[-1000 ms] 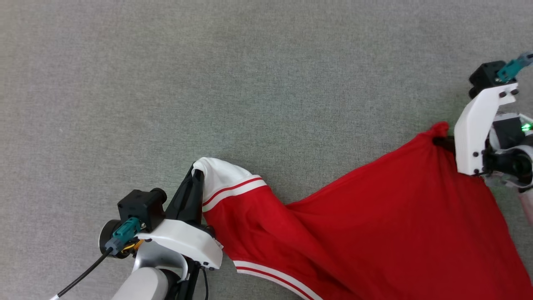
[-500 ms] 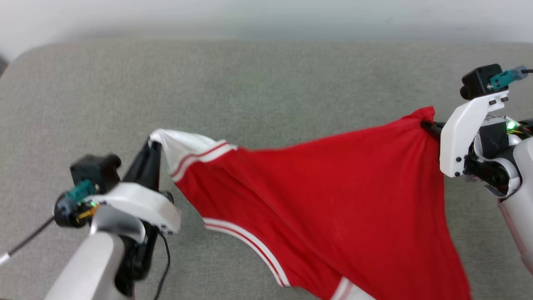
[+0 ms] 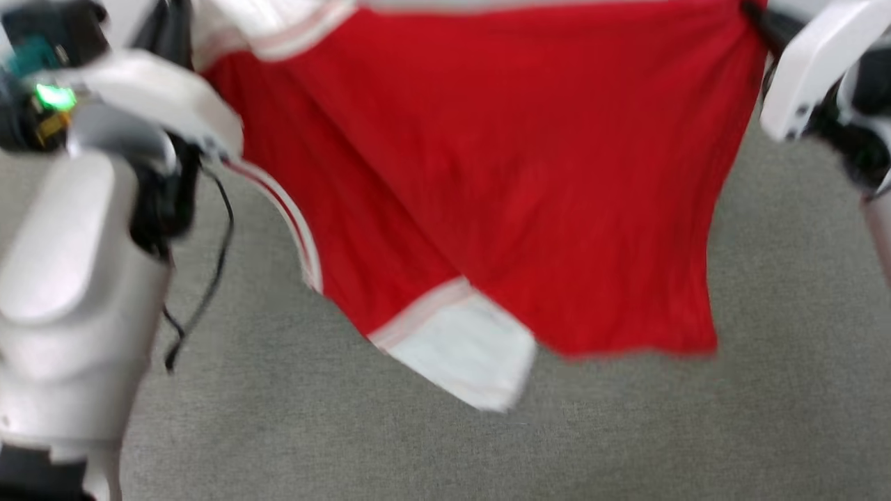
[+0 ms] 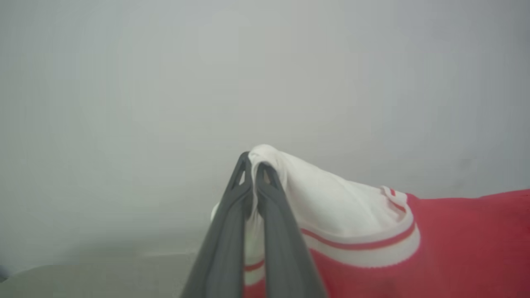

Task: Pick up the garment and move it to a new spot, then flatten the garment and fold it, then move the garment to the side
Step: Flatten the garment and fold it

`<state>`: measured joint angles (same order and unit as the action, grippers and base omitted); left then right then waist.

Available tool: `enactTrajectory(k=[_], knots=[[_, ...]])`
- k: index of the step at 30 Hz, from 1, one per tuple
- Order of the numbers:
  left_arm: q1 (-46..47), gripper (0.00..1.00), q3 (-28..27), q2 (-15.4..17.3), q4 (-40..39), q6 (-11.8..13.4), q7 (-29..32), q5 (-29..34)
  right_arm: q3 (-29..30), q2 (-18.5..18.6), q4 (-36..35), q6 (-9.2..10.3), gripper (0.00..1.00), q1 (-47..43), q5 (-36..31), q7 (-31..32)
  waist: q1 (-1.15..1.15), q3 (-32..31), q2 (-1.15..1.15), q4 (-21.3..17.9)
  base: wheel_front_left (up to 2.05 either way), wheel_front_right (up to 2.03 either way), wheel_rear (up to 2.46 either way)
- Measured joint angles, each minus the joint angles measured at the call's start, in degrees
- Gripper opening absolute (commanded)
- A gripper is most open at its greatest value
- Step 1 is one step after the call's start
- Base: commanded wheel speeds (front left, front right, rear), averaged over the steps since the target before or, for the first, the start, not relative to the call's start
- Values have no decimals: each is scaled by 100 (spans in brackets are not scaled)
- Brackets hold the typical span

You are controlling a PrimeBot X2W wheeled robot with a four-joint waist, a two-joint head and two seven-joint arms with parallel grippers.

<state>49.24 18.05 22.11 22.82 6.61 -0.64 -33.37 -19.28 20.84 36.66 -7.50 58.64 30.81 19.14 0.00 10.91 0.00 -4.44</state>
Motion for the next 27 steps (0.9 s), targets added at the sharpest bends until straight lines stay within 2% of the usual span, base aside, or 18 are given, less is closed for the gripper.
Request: enactTrajectory(k=[7,15,20,27], knots=[[2090,0,-43,16,671,-52,-299,366,131,127,-13,-1,0,1494,-153,-783,0,684,0,-45,0,0,0],[4025,0,121,10,1059,-193,-292,712,200,449,-74,-1,0,2891,-133,-1182,0,1617,0,-7,0,0,0],[4626,0,174,-130,1452,-218,-342,755,99,575,82,0,0,3365,-57,-1336,1,2193,0,51,0,0,0],[4692,0,210,-374,2204,-363,-627,641,-242,486,683,-1,0,3481,223,-1606,1,2799,0,117,0,0,0]])
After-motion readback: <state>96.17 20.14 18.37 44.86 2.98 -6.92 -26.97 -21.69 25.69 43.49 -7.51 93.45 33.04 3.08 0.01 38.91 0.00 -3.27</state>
